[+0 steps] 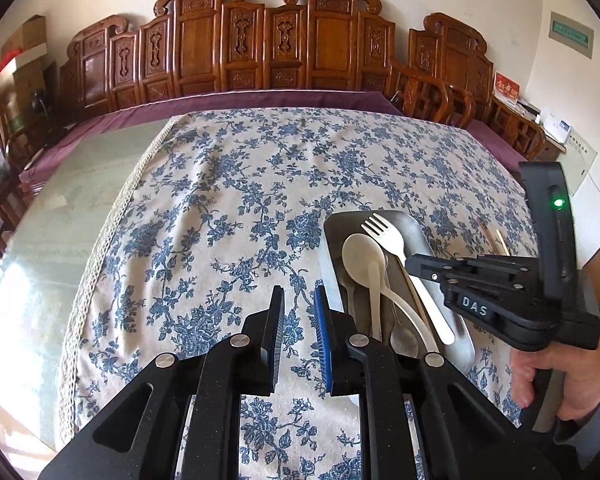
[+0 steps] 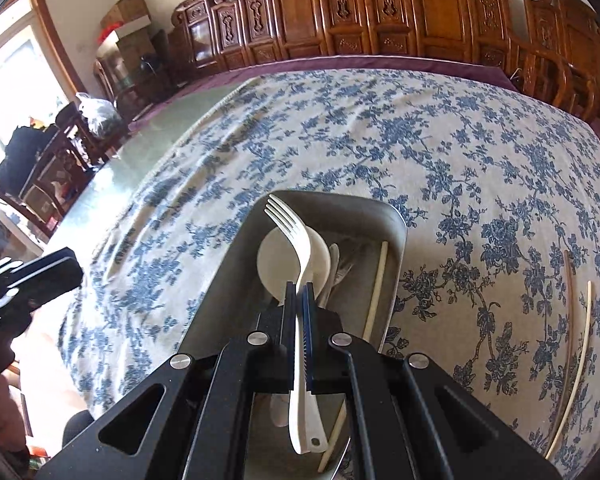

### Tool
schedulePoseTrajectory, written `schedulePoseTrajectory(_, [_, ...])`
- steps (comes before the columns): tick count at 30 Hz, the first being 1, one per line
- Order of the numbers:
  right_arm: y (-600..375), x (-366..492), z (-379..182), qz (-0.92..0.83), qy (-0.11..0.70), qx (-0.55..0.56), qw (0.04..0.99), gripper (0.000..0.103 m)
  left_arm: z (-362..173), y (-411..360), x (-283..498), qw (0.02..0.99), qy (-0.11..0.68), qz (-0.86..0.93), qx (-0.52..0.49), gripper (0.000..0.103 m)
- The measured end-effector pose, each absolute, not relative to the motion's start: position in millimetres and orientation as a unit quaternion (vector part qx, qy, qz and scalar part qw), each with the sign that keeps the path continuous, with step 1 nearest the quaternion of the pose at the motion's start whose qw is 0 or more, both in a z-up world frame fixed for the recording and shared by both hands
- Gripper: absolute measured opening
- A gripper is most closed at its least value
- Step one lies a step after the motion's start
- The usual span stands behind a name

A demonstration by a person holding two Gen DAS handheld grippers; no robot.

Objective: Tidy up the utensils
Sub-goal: 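Lower the white plastic fork into the grey tray and open the right tool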

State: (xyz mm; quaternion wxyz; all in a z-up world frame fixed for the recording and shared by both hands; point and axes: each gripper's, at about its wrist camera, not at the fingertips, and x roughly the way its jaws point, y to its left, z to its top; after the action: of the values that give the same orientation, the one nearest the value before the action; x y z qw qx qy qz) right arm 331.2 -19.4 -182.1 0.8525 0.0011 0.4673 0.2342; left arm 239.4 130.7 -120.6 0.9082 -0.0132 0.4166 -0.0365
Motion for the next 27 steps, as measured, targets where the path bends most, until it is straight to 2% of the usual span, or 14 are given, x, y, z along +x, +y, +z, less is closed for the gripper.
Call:
schedulePoseTrajectory(12, [-15.7,331.5,-190.0,0.249,0.481,-0.001,0.841,0.006,-128.2,128.9,242.0,0.899,0.436,-0.032,-0.025,0.014])
schedulePoseTrajectory(24, [-73.8,312.1,-145.7,0.278,0.45,-0.007,0.849,0.006,-118.9,95.9,251.2,0.896,0.439,-0.048,-0.034,0.014])
schedulePoseTrajectory(27, [-99.9,306.0,-139.9,0.268,0.446,-0.005,0.854,0.006,-113.0,84.5,252.8,0.899,0.434,-0.056,-0.036,0.019])
